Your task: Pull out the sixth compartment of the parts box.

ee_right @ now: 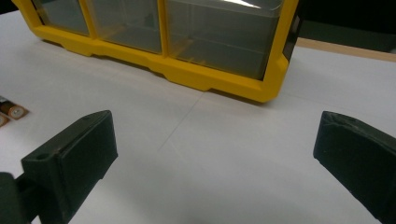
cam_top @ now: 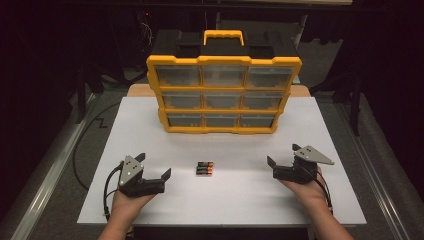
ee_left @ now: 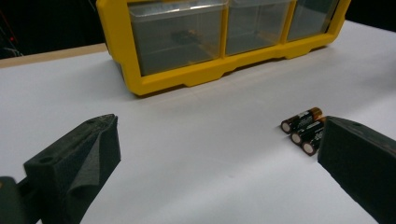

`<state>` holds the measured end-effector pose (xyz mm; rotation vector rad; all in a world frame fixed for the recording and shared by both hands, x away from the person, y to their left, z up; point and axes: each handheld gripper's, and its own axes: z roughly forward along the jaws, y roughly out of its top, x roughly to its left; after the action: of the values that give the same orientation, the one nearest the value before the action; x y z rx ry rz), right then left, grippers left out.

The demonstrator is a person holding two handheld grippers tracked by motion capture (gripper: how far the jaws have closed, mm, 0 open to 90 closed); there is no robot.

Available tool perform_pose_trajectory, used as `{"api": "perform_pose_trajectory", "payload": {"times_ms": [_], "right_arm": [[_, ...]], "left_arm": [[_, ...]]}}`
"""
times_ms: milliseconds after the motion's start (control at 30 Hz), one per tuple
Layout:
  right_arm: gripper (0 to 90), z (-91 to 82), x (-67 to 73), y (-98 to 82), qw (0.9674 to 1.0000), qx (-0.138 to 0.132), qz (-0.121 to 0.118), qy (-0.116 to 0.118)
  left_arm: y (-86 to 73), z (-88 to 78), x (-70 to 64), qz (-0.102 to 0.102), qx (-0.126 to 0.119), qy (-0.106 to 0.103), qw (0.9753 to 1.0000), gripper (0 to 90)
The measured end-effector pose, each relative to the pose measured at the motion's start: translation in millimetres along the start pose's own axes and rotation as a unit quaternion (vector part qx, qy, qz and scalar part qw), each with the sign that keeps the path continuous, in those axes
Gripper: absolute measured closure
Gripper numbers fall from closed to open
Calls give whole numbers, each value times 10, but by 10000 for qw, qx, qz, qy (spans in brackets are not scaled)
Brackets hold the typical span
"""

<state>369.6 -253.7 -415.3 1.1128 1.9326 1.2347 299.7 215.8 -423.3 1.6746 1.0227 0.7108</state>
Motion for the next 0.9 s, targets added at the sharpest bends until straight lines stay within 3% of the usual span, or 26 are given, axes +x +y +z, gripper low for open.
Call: {"api": "perform_pose_trajectory", "payload": {"times_ms": [300, 467, 700, 833, 867, 900], "right_arm": [[13, 276, -48, 50, 9999, 27, -33, -137], [13, 415, -88, 63, 9996, 138, -84, -217], [14, 558, -160, 79, 9992, 260, -111, -292], [14, 571, -161, 102, 9985, 306, -317, -336], [14, 553, -133, 116, 9973, 265, -540, -422], [14, 553, -133, 116, 9973, 265, -540, -422]], "left_arm": [[-5, -11, 2, 32, -289, -21, 9996, 10], [-11, -1, 4, 112, -252, -15, 9996, 10], [-1, -5, 10, 29, -253, 21, 9997, 5], [-1, -2, 10, -18, -259, -16, 9997, 5], [-2, -3, 7, -8, -281, -15, 9996, 5], [-2, -3, 7, -8, -281, -15, 9996, 5]]}}
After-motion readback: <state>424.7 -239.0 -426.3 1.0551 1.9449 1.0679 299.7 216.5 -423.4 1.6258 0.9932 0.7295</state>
